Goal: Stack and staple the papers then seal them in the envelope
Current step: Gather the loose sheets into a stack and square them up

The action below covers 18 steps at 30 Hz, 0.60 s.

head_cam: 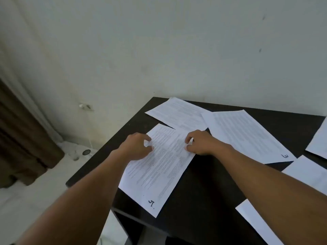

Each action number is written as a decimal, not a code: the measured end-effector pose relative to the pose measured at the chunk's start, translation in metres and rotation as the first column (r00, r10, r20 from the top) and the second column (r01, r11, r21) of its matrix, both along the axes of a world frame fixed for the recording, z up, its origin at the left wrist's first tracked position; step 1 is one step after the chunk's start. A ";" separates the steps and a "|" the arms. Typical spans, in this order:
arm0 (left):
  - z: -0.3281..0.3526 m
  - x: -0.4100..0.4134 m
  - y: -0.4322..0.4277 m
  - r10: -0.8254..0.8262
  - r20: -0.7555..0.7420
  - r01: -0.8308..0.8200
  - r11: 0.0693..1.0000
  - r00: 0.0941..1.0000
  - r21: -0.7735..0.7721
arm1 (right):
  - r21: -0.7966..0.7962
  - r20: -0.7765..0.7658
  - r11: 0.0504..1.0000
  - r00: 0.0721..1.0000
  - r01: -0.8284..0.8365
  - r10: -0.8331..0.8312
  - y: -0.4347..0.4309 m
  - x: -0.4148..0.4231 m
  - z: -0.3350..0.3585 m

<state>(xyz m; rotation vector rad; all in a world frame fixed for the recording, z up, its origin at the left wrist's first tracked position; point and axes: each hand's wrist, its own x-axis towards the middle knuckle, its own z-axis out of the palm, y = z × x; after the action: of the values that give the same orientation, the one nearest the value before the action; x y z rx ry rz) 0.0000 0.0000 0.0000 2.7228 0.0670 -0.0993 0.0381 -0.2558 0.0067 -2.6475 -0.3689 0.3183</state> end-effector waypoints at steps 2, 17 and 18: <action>-0.002 0.007 -0.005 -0.016 0.038 0.014 0.998 0.999 0.055 | 0.040 0.010 0.999 1.000 0.029 -0.029 -0.004 -0.001 0.002; 0.013 0.090 -0.086 -0.118 0.075 0.117 0.993 0.990 0.019 | -0.006 0.111 0.994 0.988 0.113 -0.111 -0.068 0.060 0.023; 0.013 0.095 -0.086 -0.107 0.066 0.105 0.994 0.992 0.035 | -0.008 0.115 0.994 0.988 0.109 -0.107 -0.065 0.067 0.023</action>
<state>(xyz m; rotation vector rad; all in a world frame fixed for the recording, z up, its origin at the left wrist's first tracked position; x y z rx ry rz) 0.0950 -0.0860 0.0132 2.7582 -0.0970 -0.0367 0.1052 -0.3205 0.0293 -2.6947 -0.2584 0.1350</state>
